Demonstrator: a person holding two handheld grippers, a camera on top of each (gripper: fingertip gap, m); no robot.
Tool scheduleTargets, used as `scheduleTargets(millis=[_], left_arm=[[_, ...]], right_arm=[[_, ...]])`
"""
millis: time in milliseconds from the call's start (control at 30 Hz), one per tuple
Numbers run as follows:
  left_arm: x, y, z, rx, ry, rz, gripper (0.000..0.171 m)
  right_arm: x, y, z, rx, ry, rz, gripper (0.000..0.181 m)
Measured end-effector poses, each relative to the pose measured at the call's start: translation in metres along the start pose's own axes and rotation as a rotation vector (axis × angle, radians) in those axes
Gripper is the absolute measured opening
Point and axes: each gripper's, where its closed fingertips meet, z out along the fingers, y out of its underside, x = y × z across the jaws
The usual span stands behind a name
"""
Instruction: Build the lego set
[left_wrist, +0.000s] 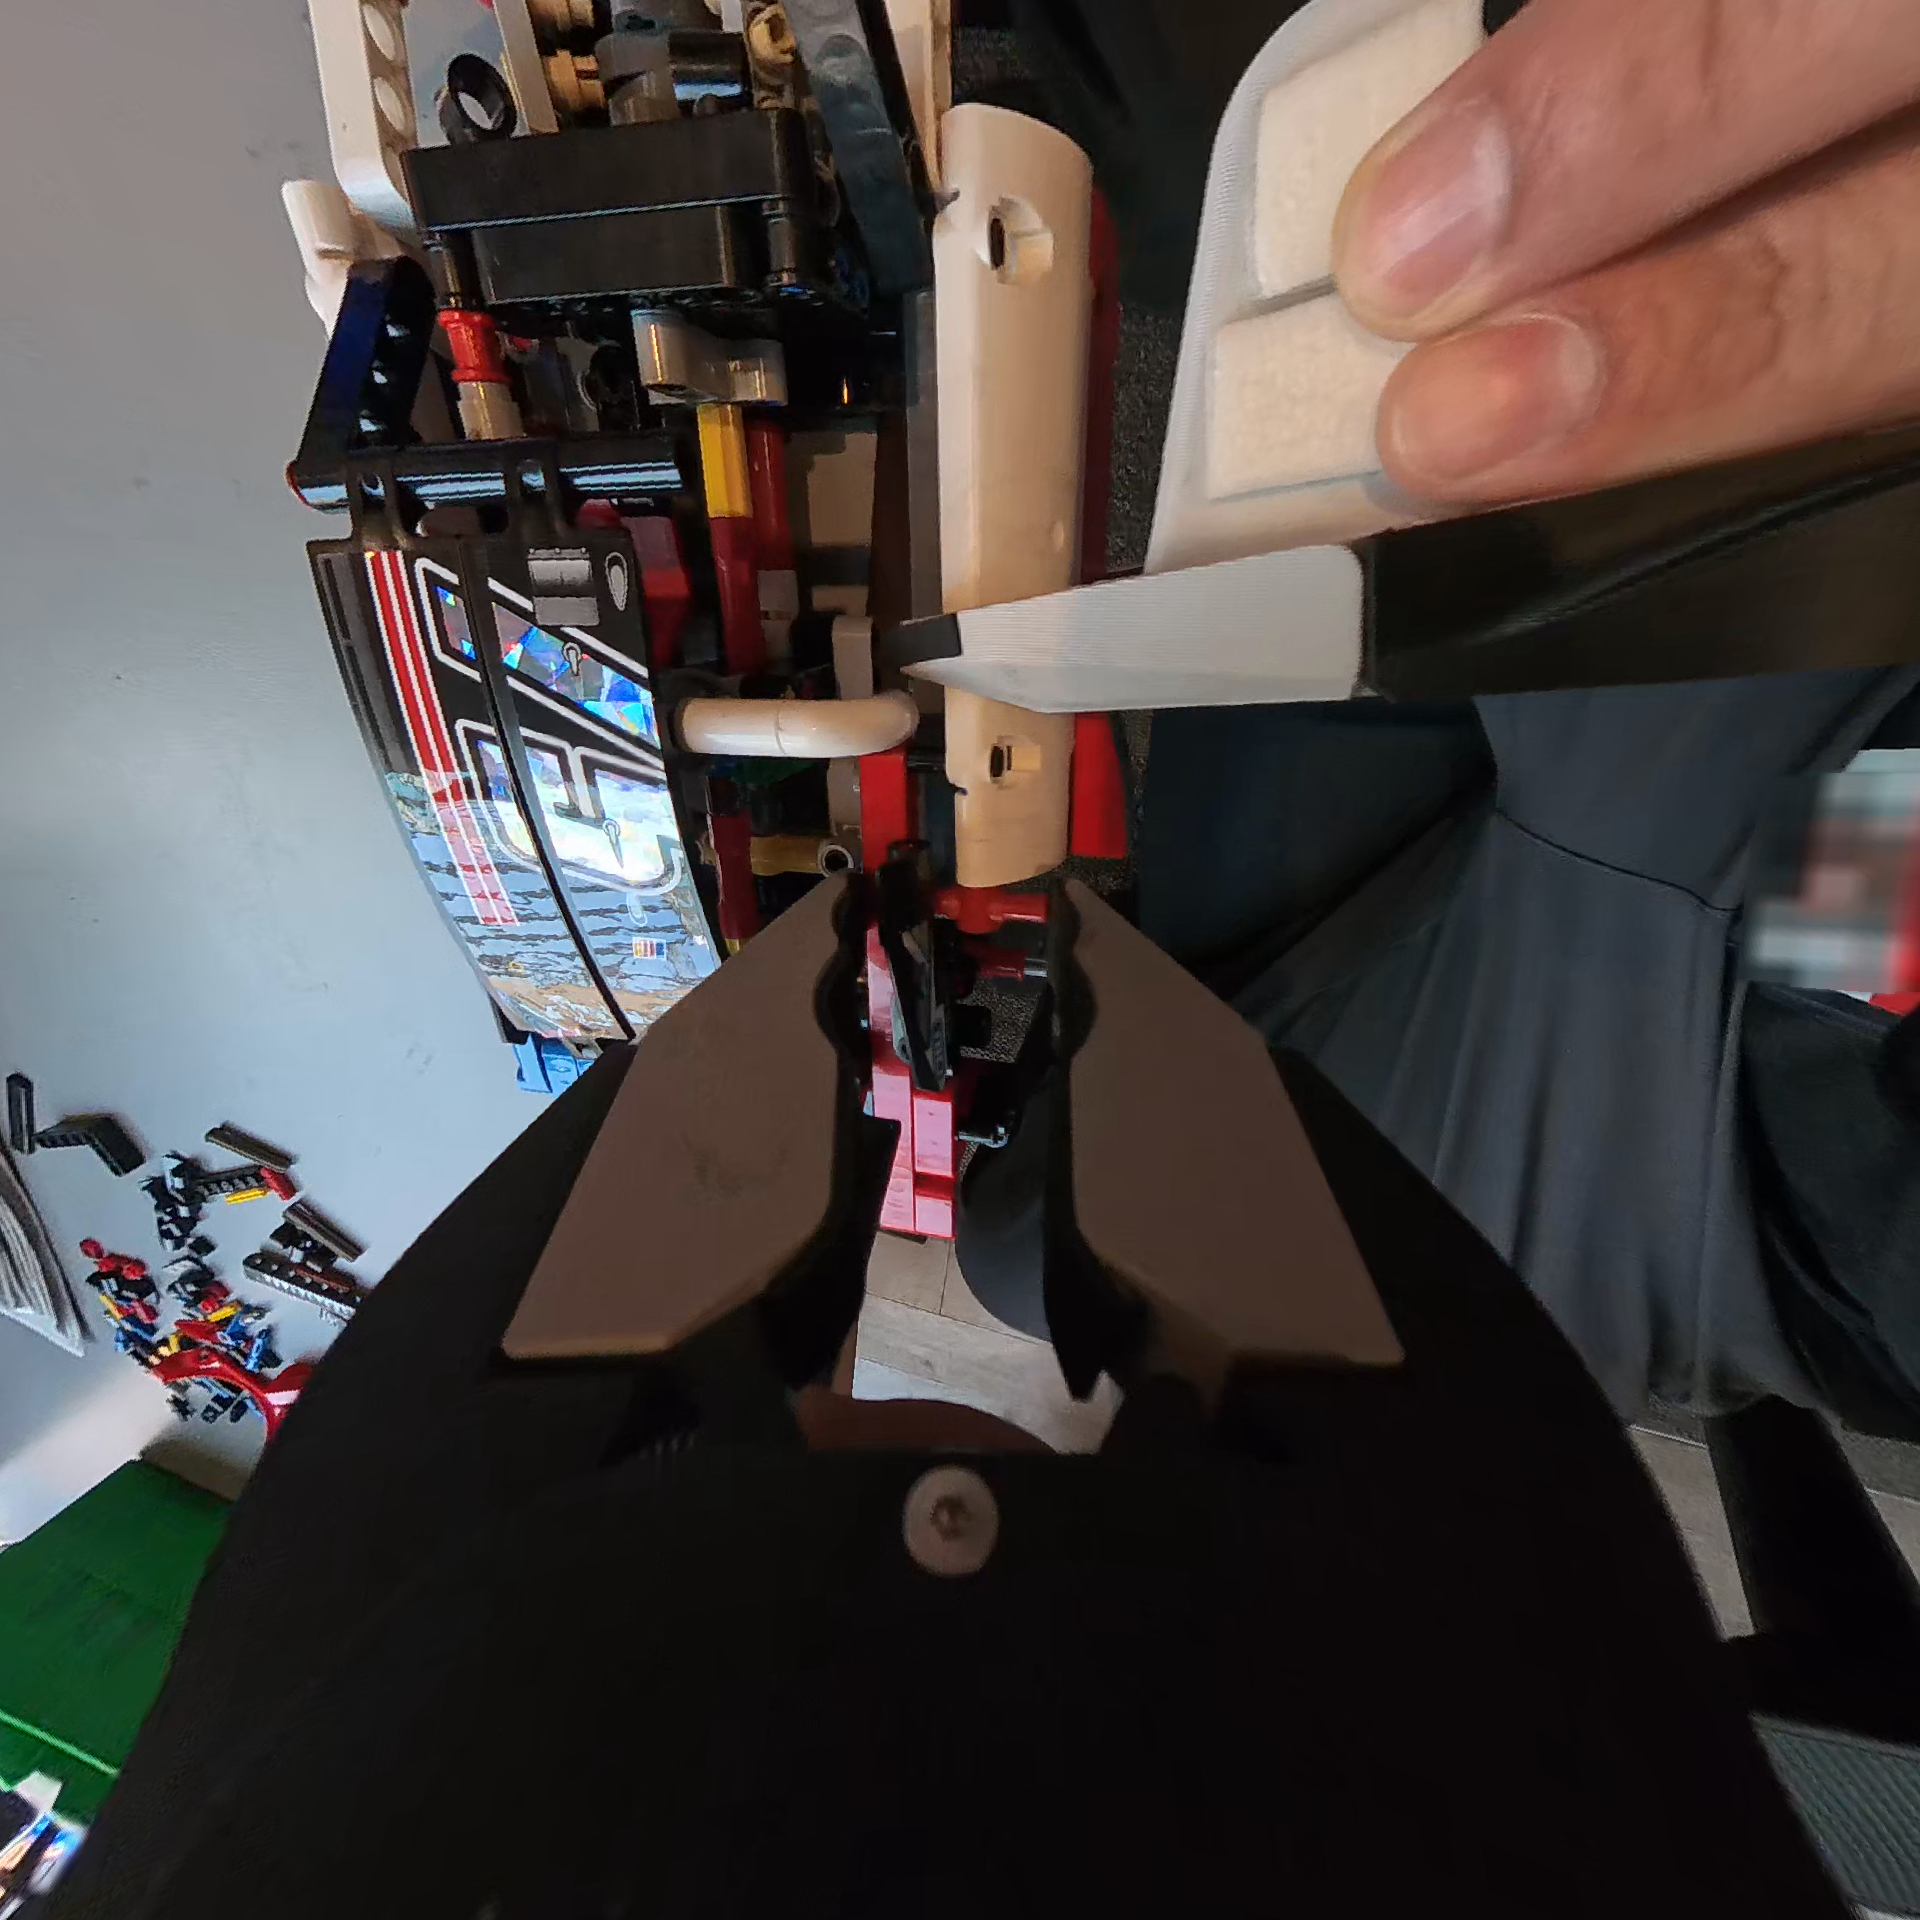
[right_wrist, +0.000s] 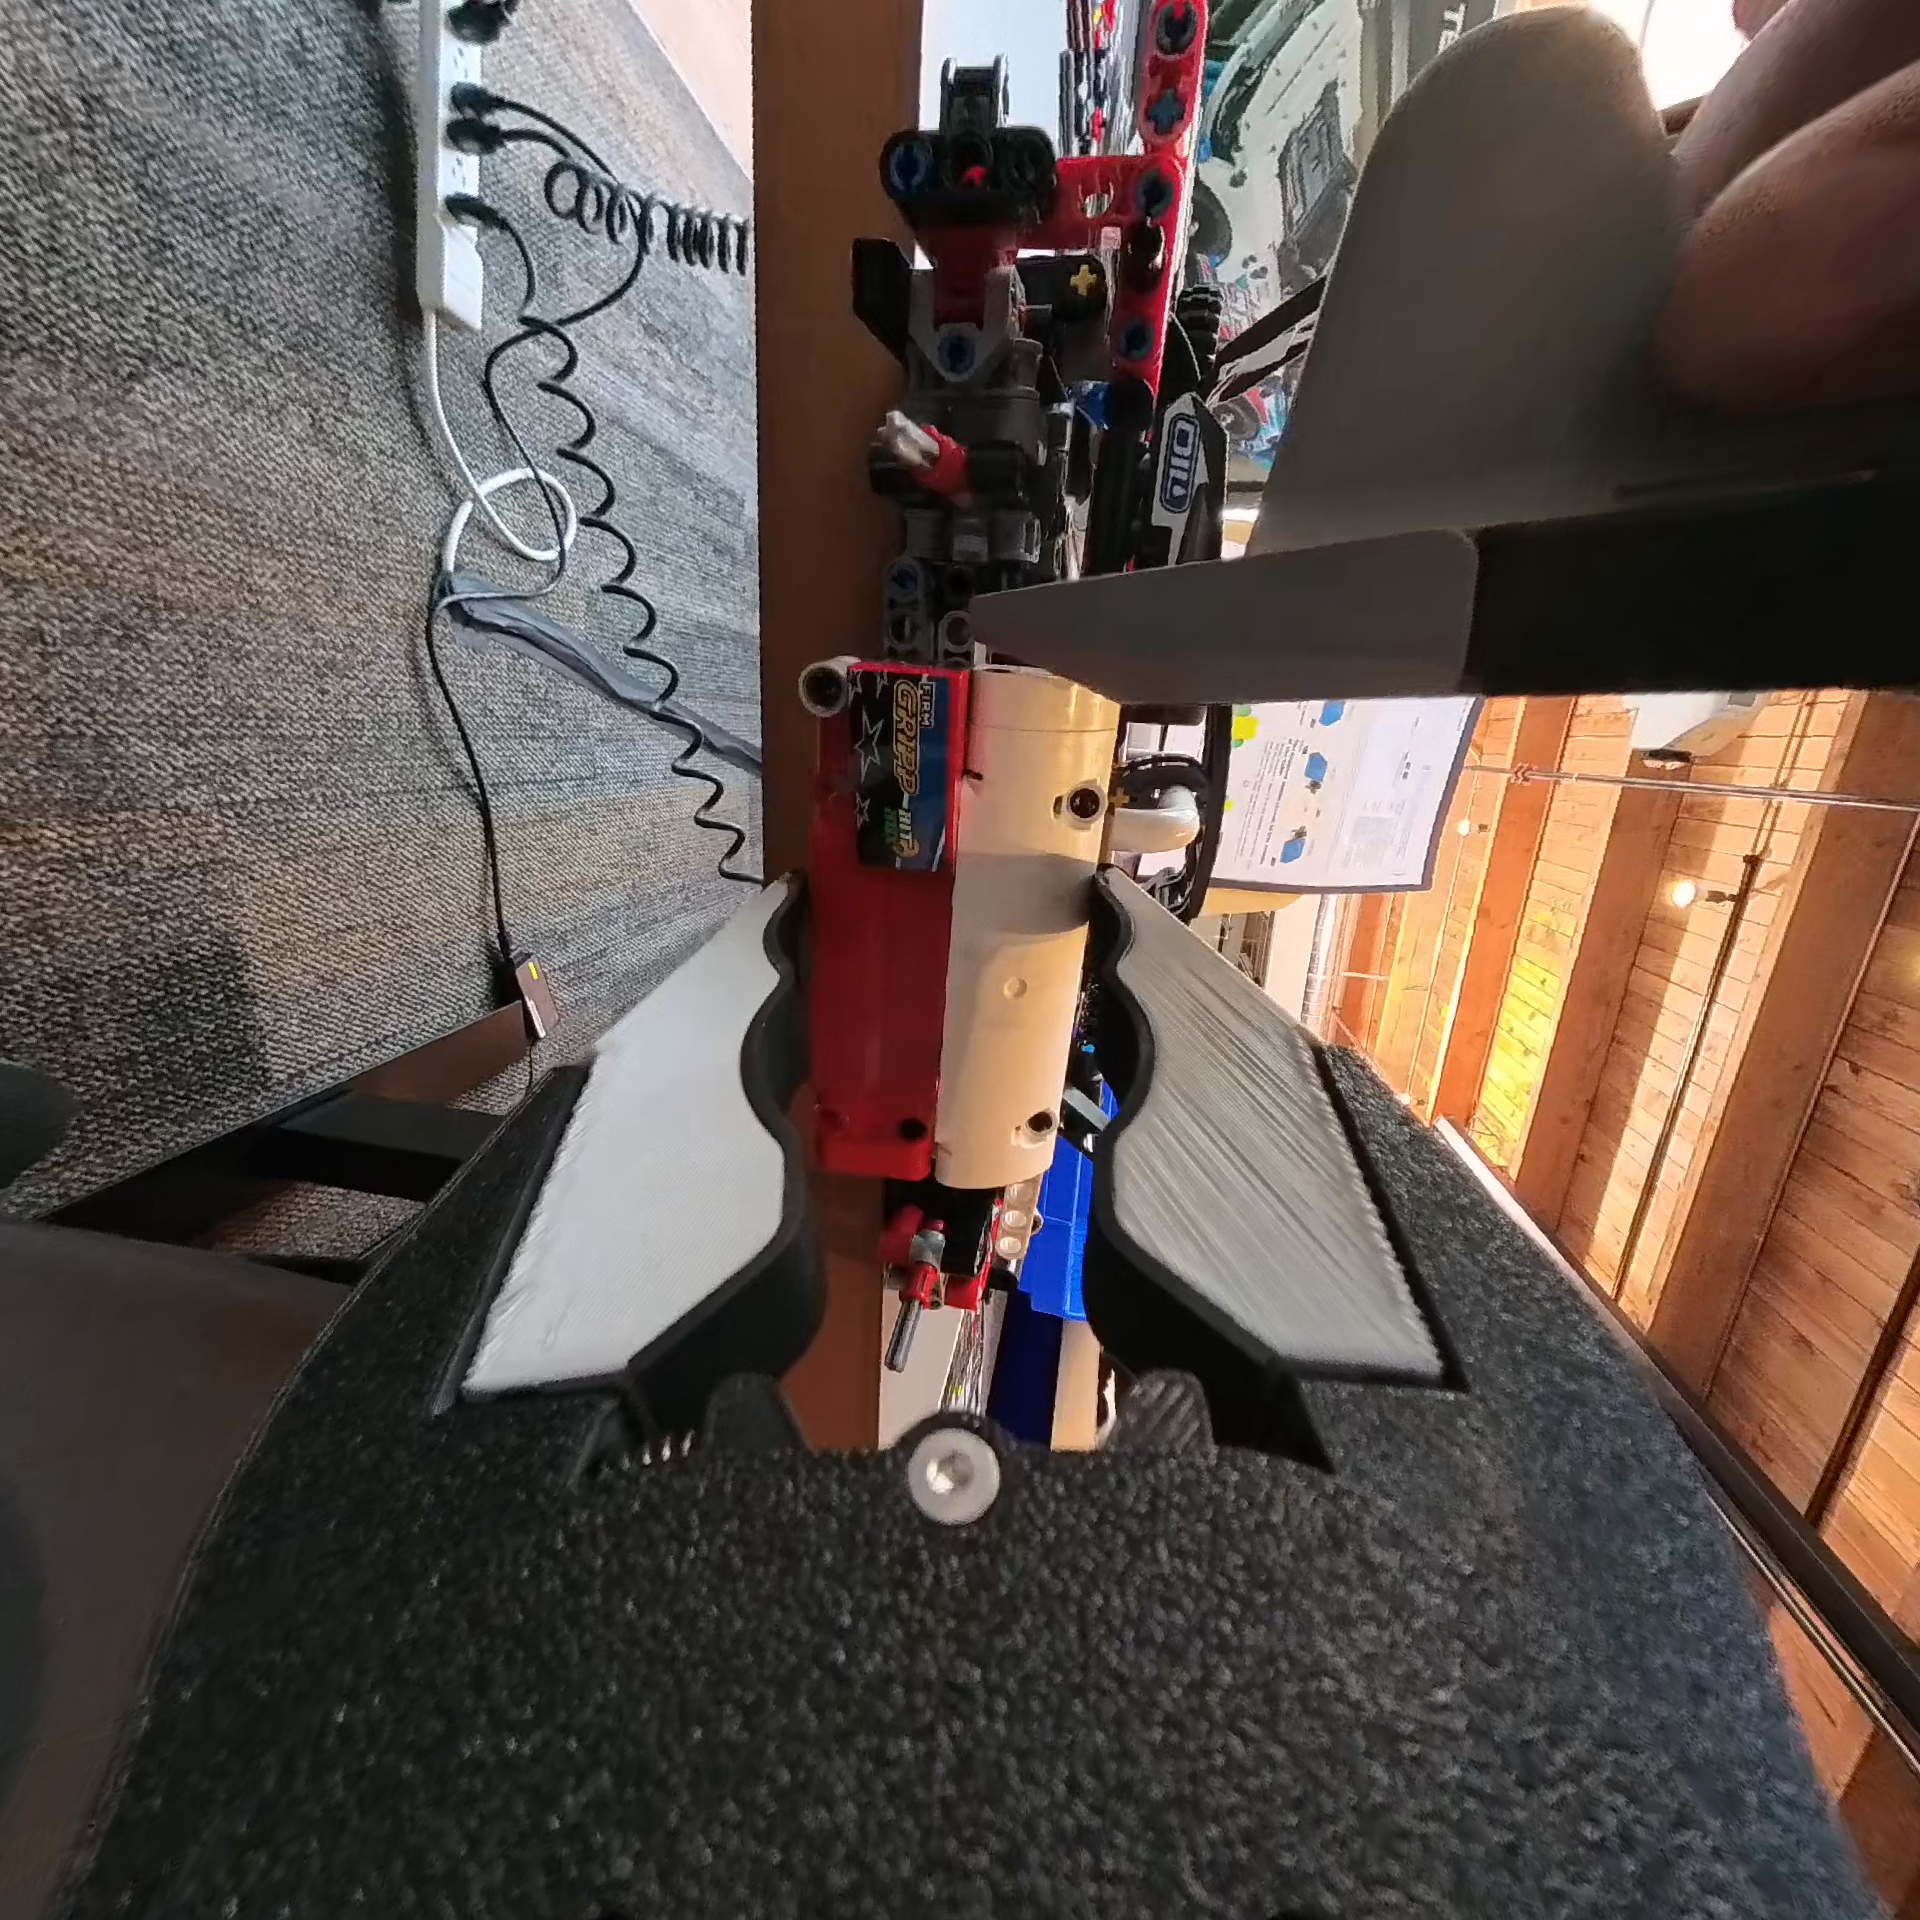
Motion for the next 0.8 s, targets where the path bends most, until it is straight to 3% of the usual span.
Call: scheduleTargets(millis=[433, 800], left_arm=[[0.0002, 0.0019, -0.0015, 0.011, -0.001, -0.045, 0.032], [-0.0024, 0.0037, -0.0022, 0.044, -0.03, -0.072, 0.03]], right_arm=[[0.0017, -0.0014, 0.0019, 0.01, 0.0, -0.015, 0.051], [0.0034, -0.0047, 0.0063, 0.129, -0.084, -0.048, 0.05]])
